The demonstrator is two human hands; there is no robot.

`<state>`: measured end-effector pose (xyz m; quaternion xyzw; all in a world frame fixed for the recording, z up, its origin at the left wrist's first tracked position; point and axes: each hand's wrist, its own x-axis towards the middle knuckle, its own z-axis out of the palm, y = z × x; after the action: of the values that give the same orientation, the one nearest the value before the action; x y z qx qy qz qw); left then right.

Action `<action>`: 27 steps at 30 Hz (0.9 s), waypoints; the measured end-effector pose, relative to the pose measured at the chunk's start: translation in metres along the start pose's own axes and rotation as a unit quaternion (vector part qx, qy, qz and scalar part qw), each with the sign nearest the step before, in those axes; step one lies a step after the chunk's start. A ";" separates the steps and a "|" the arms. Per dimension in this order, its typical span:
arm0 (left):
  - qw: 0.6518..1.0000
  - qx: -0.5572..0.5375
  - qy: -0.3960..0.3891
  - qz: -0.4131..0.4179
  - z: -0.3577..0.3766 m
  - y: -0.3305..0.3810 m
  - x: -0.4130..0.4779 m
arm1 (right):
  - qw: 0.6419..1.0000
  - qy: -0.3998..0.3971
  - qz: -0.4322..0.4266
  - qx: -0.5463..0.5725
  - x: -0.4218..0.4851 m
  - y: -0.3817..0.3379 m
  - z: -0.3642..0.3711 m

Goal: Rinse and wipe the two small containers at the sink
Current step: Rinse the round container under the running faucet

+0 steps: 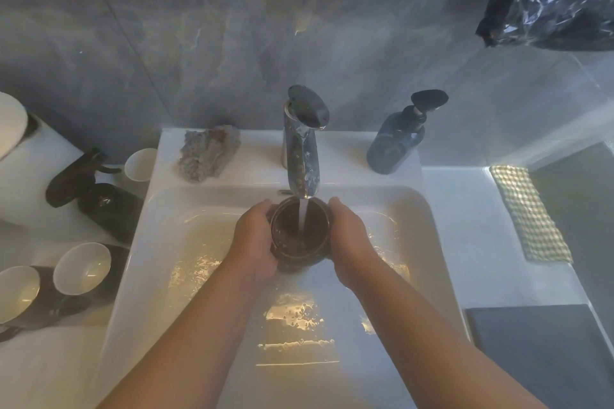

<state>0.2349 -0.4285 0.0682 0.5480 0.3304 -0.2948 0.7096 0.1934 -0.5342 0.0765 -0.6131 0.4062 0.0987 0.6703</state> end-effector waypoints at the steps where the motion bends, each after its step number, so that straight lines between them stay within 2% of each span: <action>1: 1.000 0.008 -0.018 0.008 0.000 0.000 -0.002 | 1.000 0.006 -0.028 -0.008 -0.003 -0.001 -0.002; 4: 0.998 0.036 -0.035 0.036 0.002 -0.005 -0.006 | 0.992 0.019 -0.110 -0.056 -0.009 0.000 -0.009; 11: 0.996 0.046 -0.049 0.058 0.002 -0.011 -0.002 | 0.983 0.015 -0.149 -0.109 -0.011 -0.002 -0.024; 16: 0.988 0.031 -0.039 0.149 -0.008 -0.004 -0.003 | 0.989 -0.001 -0.078 -0.125 0.001 0.001 -0.024; 20: 0.973 0.071 -0.035 0.217 -0.010 0.000 -0.004 | 0.999 -0.041 0.018 0.010 0.000 0.004 -0.017; 22: 0.971 0.082 -0.029 0.223 -0.011 0.001 -0.004 | 0.998 -0.045 0.029 0.039 -0.002 0.004 -0.016; 27: 0.981 0.070 -0.019 0.178 -0.010 -0.004 -0.002 | 0.999 -0.035 -0.011 0.004 -0.007 0.002 -0.018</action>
<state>0.2292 -0.4195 0.0662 0.6410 0.1929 -0.1966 0.7164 0.1796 -0.5470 0.0810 -0.6107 0.3760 0.1112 0.6879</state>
